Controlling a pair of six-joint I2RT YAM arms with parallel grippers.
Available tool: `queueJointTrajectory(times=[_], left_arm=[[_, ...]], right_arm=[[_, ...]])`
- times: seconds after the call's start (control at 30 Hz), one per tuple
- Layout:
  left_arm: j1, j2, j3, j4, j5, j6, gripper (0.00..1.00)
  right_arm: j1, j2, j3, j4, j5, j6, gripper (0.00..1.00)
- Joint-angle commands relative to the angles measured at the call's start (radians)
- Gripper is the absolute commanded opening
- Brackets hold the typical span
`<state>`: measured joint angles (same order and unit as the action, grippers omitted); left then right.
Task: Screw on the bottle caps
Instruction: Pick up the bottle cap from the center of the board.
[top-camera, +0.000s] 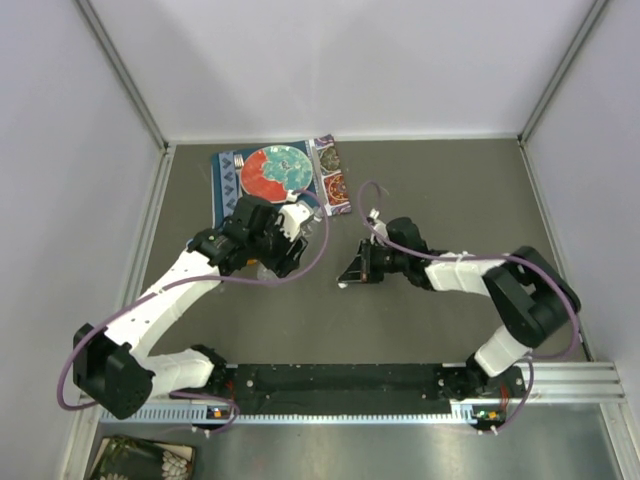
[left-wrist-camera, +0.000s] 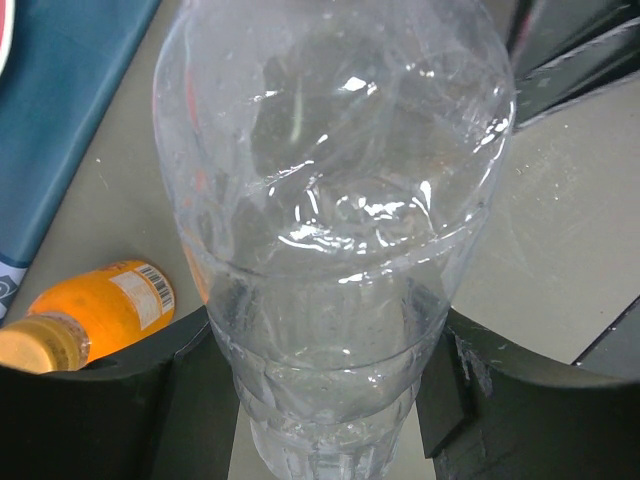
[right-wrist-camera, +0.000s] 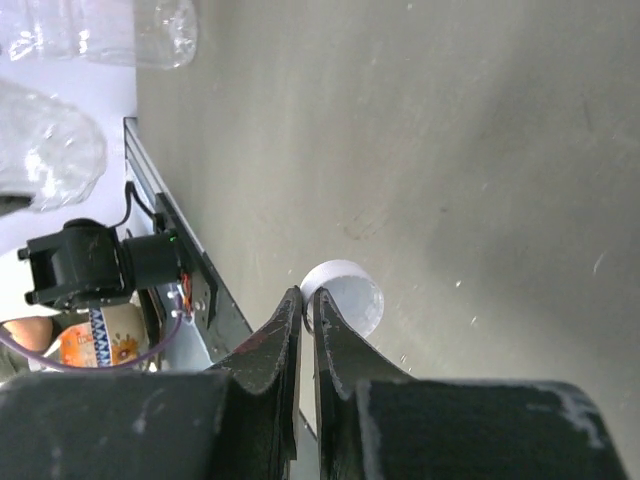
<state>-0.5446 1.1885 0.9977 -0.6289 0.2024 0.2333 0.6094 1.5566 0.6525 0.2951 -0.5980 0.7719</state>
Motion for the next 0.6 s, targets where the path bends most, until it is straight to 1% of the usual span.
queueJointTrajectory(times=[0.0,0.07,0.1,0.13,0.17,0.23,0.3,0.33,0.37,0.43,0.47,0.53,0.57], left_arm=[[0.003,-0.036,0.004,0.035,0.048,-0.025,0.34],[0.005,-0.043,0.005,0.035,0.052,-0.025,0.34],[0.005,-0.044,0.004,0.035,0.052,-0.025,0.34],[0.005,-0.046,0.002,0.032,0.052,-0.02,0.34],[0.005,-0.047,0.002,0.031,0.052,-0.02,0.34],[0.005,-0.05,-0.001,0.029,0.057,-0.02,0.34],[0.005,-0.053,-0.004,0.029,0.061,-0.019,0.35],[0.005,-0.053,-0.005,0.029,0.063,-0.017,0.34],[0.005,-0.053,-0.007,0.029,0.066,-0.015,0.34],[0.005,-0.055,-0.014,0.032,0.071,-0.009,0.34],[0.005,-0.052,-0.018,0.031,0.069,-0.005,0.34],[0.005,-0.052,-0.022,0.032,0.065,-0.005,0.34],[0.005,-0.049,-0.022,0.032,0.063,-0.003,0.34]], right_arm=[[-0.008,0.159,0.093,0.139,-0.04,0.072,0.0],[-0.01,0.216,0.099,0.221,-0.081,0.154,0.0],[-0.008,0.246,0.092,0.298,-0.103,0.2,0.0],[-0.011,0.31,0.087,0.435,-0.121,0.296,0.0],[-0.013,0.331,0.085,0.482,-0.134,0.329,0.0],[-0.014,0.376,0.062,0.6,-0.126,0.406,0.0],[-0.028,0.404,0.032,0.672,-0.118,0.453,0.0],[-0.033,0.427,0.021,0.752,-0.115,0.507,0.0],[-0.04,0.431,0.006,0.763,-0.111,0.526,0.01],[-0.051,0.427,-0.005,0.745,-0.105,0.523,0.16],[-0.056,0.409,-0.017,0.704,-0.092,0.511,0.21],[-0.062,0.378,-0.022,0.635,-0.076,0.457,0.23],[-0.066,0.352,-0.028,0.568,-0.063,0.442,0.24]])
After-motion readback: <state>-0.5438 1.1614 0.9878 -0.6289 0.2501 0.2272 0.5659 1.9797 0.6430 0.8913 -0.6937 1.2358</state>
